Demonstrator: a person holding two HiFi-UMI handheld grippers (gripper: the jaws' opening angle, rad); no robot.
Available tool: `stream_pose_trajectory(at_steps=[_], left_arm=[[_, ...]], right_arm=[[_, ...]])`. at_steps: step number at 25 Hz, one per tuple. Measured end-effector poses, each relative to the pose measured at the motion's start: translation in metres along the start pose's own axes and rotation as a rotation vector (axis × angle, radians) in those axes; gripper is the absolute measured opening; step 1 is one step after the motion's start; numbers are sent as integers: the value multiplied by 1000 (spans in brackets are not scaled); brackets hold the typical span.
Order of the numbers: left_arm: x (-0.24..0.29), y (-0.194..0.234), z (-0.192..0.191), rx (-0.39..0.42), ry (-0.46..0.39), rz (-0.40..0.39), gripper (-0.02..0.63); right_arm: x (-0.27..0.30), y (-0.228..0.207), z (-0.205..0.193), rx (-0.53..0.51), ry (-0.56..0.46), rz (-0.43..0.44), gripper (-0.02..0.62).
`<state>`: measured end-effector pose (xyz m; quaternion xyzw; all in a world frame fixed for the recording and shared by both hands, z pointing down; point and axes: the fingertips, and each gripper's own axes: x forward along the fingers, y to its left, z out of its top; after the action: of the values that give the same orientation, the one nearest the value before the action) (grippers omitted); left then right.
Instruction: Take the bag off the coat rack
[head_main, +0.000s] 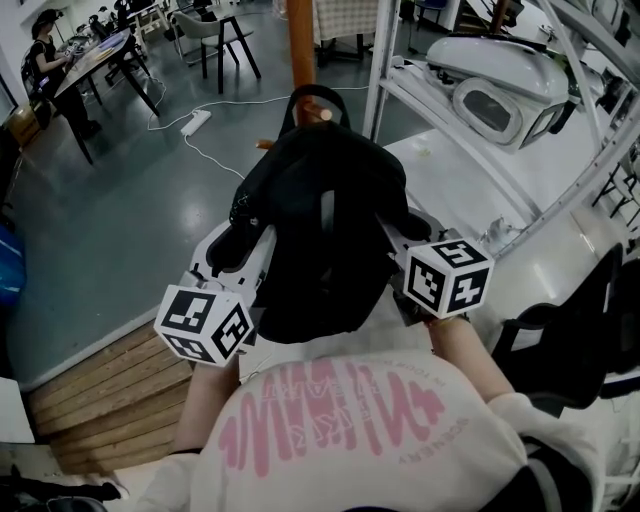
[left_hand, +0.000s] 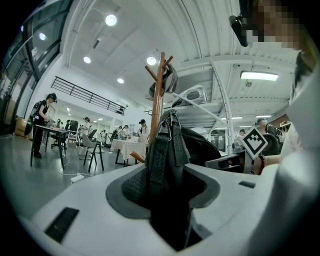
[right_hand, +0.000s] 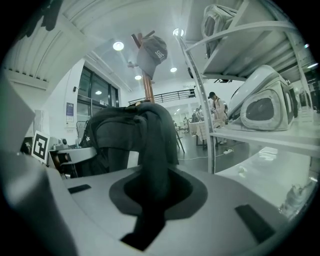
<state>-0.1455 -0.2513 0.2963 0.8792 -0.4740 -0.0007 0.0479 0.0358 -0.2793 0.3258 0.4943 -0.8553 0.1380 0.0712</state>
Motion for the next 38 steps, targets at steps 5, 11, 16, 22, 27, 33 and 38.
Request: stream_pose_trajectory(at_steps=[5, 11, 16, 22, 27, 33, 38], left_arm=[[-7, -2, 4, 7, -9, -20, 161], [-14, -3, 2, 11, -16, -52, 161], [-17, -5, 3, 19, -16, -75, 161], [-19, -7, 10, 34, -24, -103, 161], [-21, -8, 11, 42, -27, -124, 160], [-23, -8, 12, 51, -29, -145, 160], [-26, -7, 14, 58, -35, -161, 158]], right_arm=[[-9, 8, 1, 1, -11, -17, 55], [-17, 14, -4, 2, -20, -45, 55], [-24, 19, -6, 10, -23, -62, 55], [-30, 23, -3, 14, -40, -80, 55], [-34, 26, -3, 16, -52, -96, 55], [-37, 30, -4, 27, -61, -113, 55], [-39, 33, -3, 33, -70, -124, 55]])
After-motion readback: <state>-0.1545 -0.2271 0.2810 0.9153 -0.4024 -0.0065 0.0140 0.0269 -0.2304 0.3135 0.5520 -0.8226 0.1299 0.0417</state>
